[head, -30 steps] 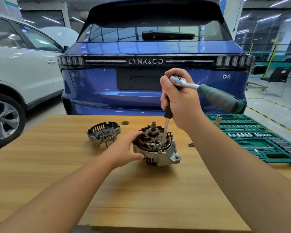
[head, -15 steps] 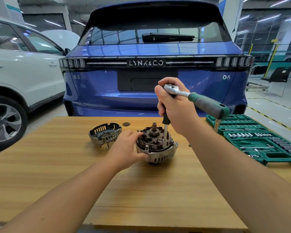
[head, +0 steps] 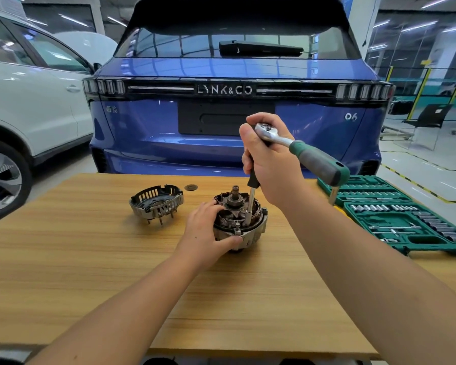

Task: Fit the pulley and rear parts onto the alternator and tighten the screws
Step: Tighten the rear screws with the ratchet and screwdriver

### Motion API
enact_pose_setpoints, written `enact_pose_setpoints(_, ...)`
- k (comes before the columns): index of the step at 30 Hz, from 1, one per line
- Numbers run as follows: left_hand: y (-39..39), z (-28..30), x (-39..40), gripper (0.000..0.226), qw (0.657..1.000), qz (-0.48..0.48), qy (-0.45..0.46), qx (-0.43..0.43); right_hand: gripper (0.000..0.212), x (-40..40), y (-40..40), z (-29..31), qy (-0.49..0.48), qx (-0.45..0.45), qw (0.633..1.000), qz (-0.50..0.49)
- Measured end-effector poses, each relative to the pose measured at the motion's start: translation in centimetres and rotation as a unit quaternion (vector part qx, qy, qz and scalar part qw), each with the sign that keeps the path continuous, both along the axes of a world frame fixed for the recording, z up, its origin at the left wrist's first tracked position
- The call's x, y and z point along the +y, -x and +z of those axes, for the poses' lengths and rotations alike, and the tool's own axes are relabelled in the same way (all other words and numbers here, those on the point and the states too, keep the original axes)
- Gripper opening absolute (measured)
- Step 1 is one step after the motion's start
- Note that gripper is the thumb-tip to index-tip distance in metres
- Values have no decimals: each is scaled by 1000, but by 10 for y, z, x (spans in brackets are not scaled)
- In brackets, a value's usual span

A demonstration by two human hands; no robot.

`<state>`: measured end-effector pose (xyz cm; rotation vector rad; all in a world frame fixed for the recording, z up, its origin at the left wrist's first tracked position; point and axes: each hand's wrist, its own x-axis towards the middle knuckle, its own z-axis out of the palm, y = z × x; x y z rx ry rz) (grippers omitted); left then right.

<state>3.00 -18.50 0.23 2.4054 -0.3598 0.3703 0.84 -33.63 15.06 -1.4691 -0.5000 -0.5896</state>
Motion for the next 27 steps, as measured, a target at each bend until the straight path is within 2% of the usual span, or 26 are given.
enact_pose_setpoints(16, 0, 7, 0, 72, 1000, 9, 12, -10, 11, 10, -16, -11, 11, 5, 1000, 18)
enact_pose_setpoints(27, 0, 9, -3, 69, 1000, 22, 14, 3, 49, 11, -29, -16, -29, 43, 991, 119)
